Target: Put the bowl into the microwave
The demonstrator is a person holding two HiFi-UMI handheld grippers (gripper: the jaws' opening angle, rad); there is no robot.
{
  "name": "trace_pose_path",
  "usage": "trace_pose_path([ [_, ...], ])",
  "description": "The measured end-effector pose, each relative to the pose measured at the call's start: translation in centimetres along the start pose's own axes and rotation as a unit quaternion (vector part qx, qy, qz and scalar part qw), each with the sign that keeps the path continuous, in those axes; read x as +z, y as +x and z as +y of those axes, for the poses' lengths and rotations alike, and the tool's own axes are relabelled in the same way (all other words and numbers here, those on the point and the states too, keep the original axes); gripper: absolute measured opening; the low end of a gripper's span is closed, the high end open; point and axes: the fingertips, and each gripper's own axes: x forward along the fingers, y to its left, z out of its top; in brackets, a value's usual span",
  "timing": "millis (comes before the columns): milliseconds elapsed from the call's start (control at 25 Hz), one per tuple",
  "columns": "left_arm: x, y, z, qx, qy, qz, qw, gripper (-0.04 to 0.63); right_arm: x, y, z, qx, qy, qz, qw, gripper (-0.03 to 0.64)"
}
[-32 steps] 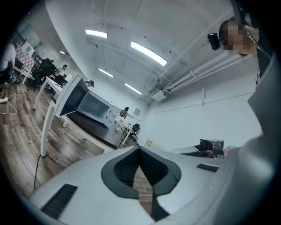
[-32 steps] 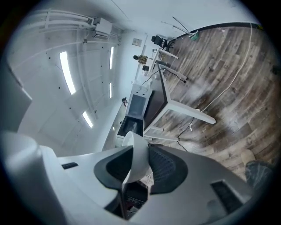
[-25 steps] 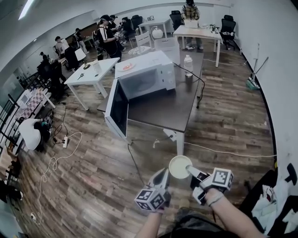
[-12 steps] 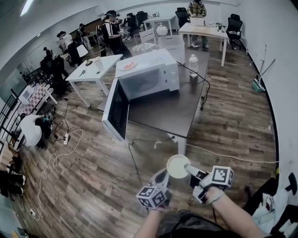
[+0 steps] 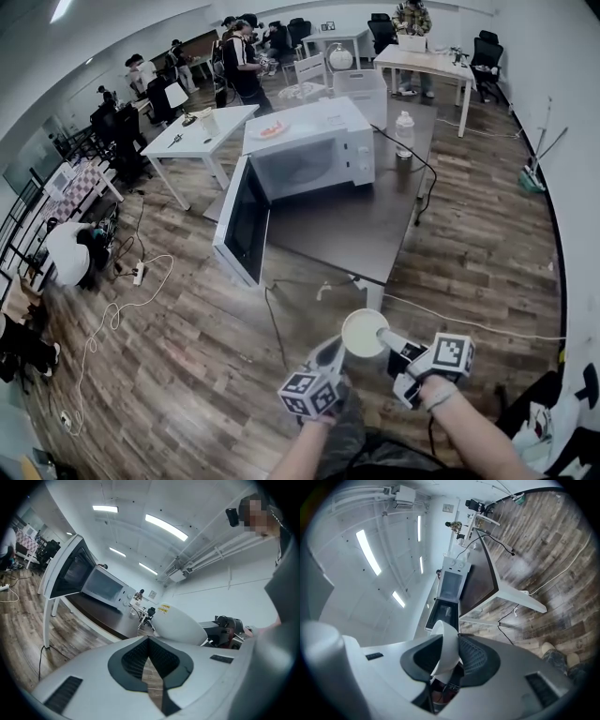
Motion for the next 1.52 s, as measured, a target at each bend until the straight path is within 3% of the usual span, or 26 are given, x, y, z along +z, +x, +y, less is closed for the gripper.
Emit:
trace_pose_path([
  [680,5.5,7.6,7.9,0.017,-0.012,-0.003,0.9998,-0.002,7.9,10.0,-0.1,-0.005,-0.025,0.018,1.000,0.106],
  [1040,8.5,11.7,12.2,0.016,-0.018,0.003,0.9997,-0.002,11.9,15.2,-0.7,-0.021,-0.017,0.016,1.000,0.104],
  [1520,11.8,15.0,18.4,0.023,-0.018,0.001,0.9996,-0.002,14.5,22.5,-0.9,-0.012,0.003,0.027,1.000,0.106],
])
